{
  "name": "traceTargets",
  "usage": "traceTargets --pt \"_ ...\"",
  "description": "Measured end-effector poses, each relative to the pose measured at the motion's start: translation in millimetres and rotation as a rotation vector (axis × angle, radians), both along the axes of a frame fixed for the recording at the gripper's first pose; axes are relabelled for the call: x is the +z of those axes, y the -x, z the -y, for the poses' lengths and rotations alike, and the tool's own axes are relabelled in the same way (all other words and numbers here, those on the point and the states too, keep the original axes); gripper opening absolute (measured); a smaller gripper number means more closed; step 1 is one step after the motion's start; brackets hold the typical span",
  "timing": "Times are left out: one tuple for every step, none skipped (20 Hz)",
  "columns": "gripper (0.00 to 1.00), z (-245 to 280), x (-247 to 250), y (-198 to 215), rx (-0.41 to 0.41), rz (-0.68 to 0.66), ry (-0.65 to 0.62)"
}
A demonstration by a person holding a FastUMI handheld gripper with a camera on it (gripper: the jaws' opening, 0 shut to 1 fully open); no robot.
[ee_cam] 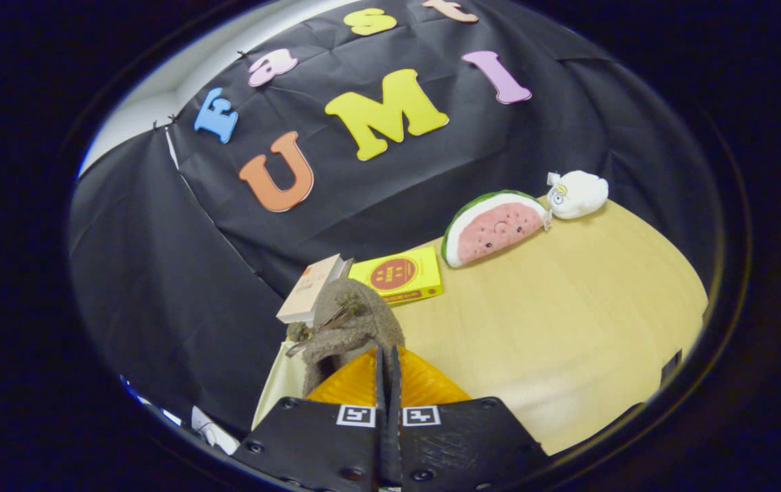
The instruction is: Open the storage box then place both shoes into the box .Put the left shoe in first, then the right shoe, with the right side of both shoes facing outward in a uniform manner.
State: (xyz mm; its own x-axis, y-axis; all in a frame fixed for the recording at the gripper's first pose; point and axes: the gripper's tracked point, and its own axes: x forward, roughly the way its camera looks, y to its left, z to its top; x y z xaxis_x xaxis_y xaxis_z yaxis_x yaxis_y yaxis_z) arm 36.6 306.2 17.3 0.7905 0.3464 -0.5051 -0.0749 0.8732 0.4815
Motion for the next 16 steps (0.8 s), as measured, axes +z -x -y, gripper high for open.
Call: traceTargets --pt "0.0 -16 2 0 -0.009 -0.008 -0.002" --pt "0.0 -31 3 1 -0.018 -0.013 -0.015" --pt "0.0 -45 4 1 -0.031 -0.018 -0.031" --pt "0.0 -56 0 0 -0.048 -0.024 -0.054" --pt "0.0 -66 -6 0 -0.073 -0.038 -0.083" --pt "0.0 -74 -14 0 -0.098 -0.062 -0.111" --pt "0.0 -83 -24 2 -0.116 -0.084 -0.129" --pt "0.0 -88 -32 4 -0.134 -0.093 -0.139" --pt "0.0 -92 -37 5 -0.154 -0.092 -0.145" --pt "0.0 -94 -43 8 -0.174 -0.094 -0.156" --pt "0.0 -97 -50 11 -0.194 -0.1 -0.173" --pt "0.0 -99 -54 13 -0.212 -0.102 -0.189" --pt "0.0 -100 -57 16 -0.226 -0.099 -0.198" --pt "0.0 -99 -60 16 -0.237 -0.092 -0.192" --pt "0.0 -100 -62 16 -0.238 -0.088 -0.186" --pt "0.0 -99 -66 17 -0.236 -0.09 -0.175"
